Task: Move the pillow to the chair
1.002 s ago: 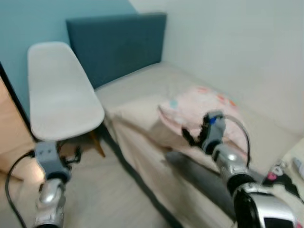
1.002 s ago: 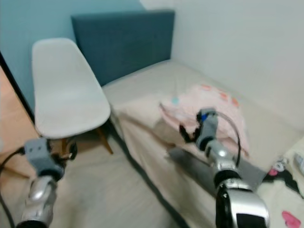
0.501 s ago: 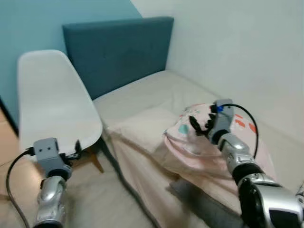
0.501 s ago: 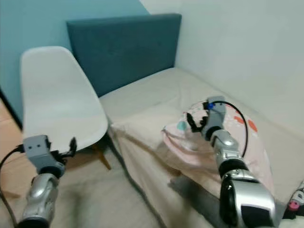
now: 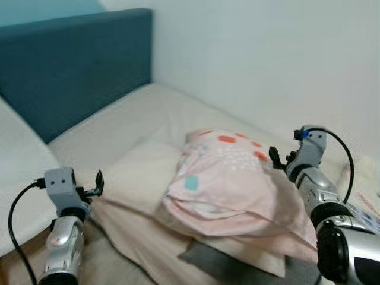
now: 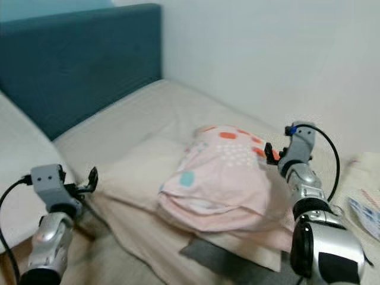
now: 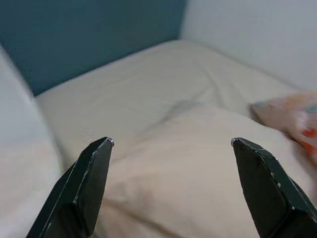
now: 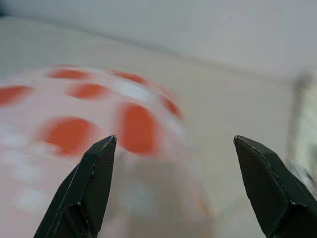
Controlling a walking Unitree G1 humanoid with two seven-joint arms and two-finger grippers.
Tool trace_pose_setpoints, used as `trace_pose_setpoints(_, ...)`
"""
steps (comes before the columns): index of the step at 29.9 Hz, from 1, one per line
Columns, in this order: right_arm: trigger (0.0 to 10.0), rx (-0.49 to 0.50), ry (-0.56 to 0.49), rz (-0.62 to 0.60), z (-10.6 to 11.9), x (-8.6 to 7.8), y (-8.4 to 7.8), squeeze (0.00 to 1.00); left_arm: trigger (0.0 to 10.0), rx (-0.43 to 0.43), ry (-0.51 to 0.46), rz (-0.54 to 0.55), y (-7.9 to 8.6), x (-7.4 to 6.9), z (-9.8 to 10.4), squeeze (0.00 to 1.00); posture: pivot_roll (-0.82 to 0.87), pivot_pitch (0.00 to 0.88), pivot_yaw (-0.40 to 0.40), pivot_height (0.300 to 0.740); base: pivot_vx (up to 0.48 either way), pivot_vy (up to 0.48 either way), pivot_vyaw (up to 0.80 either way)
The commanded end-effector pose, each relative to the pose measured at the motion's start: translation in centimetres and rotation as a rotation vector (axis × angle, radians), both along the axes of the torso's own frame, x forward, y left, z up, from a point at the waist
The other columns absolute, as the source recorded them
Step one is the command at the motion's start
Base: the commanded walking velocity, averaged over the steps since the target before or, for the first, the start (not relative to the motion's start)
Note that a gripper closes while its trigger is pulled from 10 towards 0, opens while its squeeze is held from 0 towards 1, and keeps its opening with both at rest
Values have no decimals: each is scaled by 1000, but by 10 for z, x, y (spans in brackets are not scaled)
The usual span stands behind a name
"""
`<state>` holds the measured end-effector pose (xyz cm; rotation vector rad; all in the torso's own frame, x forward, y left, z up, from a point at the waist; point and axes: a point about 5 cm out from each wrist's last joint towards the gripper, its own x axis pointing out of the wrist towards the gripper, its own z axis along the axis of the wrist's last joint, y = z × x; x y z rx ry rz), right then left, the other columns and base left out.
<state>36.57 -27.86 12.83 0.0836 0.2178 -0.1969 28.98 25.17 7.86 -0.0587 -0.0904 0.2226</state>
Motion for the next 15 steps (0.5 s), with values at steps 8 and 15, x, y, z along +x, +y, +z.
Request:
trace_pose_setpoints(8,10000,287,104,-100,-32,-17,-4,0,10000,82,27,-22,1,-5,0,0,8,0,-82,740,0,0,-781)
trace_pose_setpoints(15,10000,522,51,0,-39,-14,17,0,10000,145,44,-3,5,-10,2,0,8,0,-72,740,0,0,-109)
